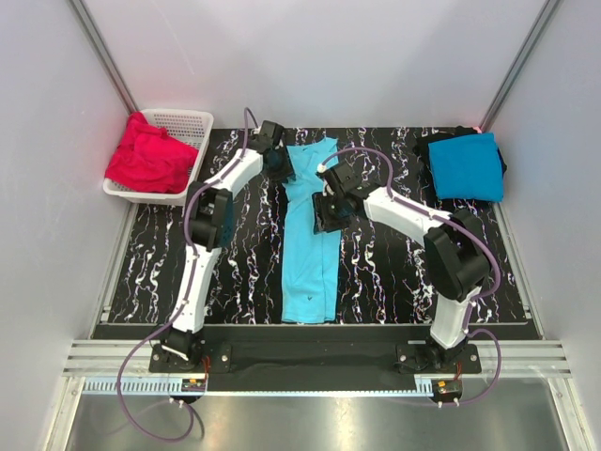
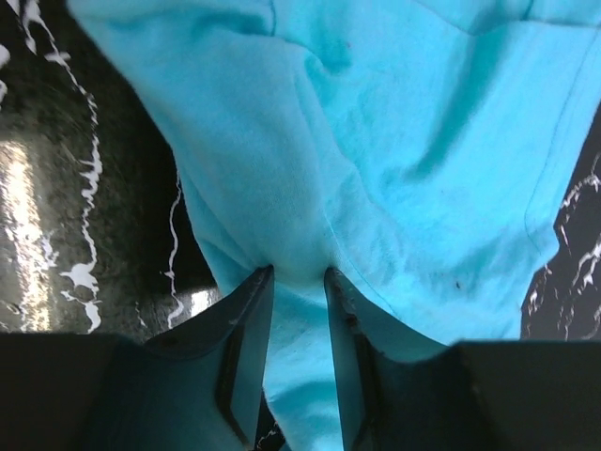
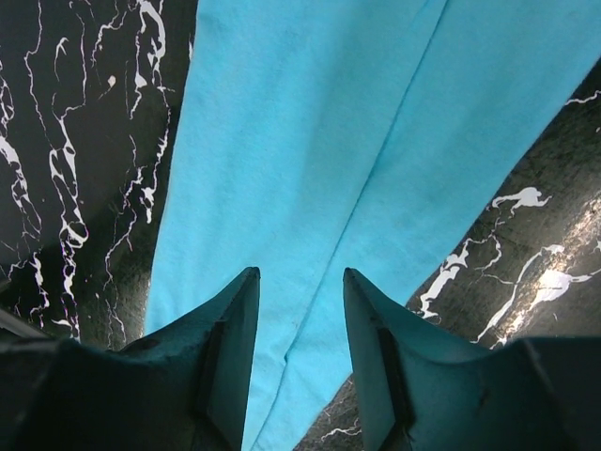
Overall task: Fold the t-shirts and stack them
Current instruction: Fold the tshirt
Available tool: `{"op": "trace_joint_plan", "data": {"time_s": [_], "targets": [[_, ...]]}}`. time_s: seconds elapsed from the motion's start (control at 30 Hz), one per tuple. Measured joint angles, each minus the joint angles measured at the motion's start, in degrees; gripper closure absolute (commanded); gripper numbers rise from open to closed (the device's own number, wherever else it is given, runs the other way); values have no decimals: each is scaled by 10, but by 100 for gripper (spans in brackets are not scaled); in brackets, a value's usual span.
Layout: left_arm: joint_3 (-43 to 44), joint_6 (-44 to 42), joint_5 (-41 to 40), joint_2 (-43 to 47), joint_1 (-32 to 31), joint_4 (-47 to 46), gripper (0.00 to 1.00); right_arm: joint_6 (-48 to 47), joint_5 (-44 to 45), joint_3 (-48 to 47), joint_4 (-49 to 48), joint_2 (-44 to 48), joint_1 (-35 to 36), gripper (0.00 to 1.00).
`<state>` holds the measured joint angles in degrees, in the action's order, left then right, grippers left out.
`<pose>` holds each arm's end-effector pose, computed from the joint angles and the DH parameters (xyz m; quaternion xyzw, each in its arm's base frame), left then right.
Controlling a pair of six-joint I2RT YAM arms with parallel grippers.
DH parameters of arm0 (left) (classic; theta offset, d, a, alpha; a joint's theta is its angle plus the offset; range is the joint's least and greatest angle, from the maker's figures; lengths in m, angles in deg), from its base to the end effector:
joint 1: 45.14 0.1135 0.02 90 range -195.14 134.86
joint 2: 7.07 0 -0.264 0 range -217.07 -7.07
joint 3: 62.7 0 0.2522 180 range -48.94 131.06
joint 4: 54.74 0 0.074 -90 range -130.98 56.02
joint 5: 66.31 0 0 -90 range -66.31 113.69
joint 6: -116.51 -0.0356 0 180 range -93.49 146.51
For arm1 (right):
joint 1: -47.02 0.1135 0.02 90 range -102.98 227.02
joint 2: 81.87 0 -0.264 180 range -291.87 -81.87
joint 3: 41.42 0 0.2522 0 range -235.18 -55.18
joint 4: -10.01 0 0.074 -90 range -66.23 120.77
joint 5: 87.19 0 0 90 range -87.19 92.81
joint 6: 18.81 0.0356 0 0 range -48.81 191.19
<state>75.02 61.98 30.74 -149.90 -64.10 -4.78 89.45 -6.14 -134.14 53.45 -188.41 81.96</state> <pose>0.5132 -0.1809 0.1609 -0.1184 0.9449 -0.1892 0.2396 0.3240 0.2331 0.2145 -0.1605 0.9432 0.1927 0.2177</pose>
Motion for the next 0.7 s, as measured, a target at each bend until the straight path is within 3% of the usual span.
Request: {"op": "trace_joint_plan", "data": {"time_s": [0.37,0.6,0.7], "targets": [[120,0,-42,-69,0,16,57,2,6,22,0,23,0,53],[113,-12,-42,-69,6,-4,58,4,35,22,0,23,0,52],[52,-22,-42,-41,9,-57,57,4,45,21,1,23,0,52]]}}
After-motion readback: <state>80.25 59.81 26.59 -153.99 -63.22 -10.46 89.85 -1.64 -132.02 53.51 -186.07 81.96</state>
